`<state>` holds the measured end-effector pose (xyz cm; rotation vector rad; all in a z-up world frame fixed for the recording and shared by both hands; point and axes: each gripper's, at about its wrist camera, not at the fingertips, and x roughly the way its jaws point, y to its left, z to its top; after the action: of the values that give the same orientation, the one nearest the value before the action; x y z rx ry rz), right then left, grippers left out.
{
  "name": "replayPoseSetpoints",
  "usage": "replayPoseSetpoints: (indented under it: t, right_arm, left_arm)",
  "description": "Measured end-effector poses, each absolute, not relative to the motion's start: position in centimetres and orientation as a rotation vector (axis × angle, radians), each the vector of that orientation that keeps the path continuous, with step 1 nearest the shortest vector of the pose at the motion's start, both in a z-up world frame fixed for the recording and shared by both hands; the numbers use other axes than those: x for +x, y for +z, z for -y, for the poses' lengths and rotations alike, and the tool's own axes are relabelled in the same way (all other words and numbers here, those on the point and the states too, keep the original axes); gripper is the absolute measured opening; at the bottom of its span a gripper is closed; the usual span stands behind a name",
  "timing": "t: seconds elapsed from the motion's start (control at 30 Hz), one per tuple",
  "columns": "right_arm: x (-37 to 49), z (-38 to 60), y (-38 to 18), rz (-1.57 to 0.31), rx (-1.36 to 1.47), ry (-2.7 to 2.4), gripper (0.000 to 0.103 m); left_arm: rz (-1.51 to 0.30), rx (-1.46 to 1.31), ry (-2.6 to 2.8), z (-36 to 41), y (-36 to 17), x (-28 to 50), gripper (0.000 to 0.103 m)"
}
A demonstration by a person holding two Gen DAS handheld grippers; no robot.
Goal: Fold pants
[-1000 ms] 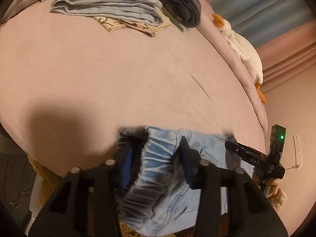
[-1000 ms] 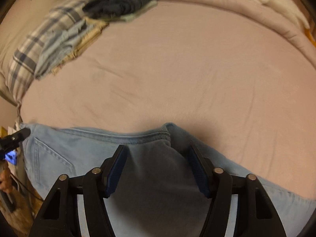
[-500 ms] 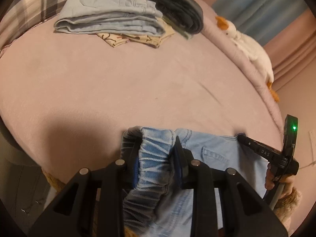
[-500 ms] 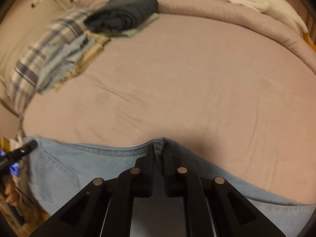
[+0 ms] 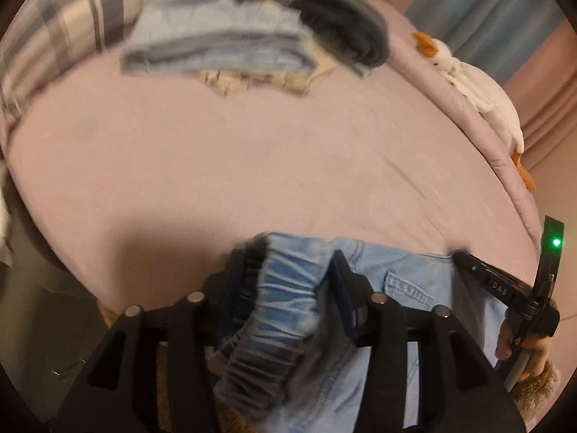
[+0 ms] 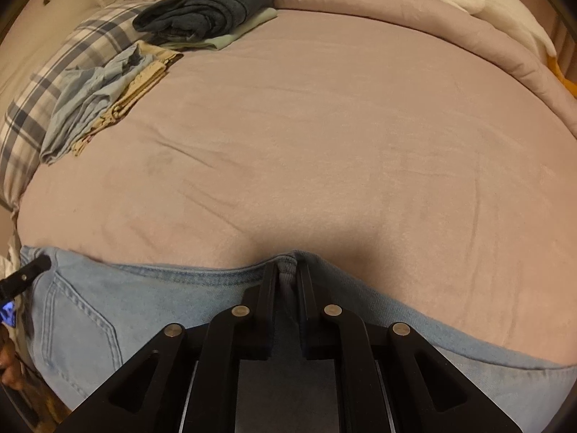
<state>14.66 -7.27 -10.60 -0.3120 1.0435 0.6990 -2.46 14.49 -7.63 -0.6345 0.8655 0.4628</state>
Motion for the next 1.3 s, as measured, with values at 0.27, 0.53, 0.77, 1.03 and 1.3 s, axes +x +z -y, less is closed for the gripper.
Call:
replayPoseSetpoints:
  t: [0.27, 0.53, 0.77, 1.03, 1.3]
  right_arm:
    - [15.7, 16.7, -5.1, -0.906, -0.167, 0.566, 0.067]
    - [19.8, 33.8, -5.4, -0.961, 0.048, 0.182, 0.067]
    - [21.2, 44.3, -8.8, -1.015, 0.177, -0.065, 0.067]
    - [23.0, 47.3, -10.5, -1.019, 0.287, -0.051, 0.062]
    - [22.7, 46.2, -8.8, -0.908, 0.356, -0.052, 0.010]
  left_arm:
    - [-0.687, -0.543, 0.305, -9.4, 0.2, -2.3, 0.081]
    - [-0.839, -0.577, 0.006, -2.2, -2.8, 6.6, 0.063]
    - [-0.975, -0.596, -0.065, 1.1, -8.2, 13.6, 0.039]
    - [-1.042, -0.593, -0.053, 2.6, -11.0, 16.7, 0.037]
    - [-1.053, -0.605, -0.053, 2.7, -10.9, 16.9, 0.037]
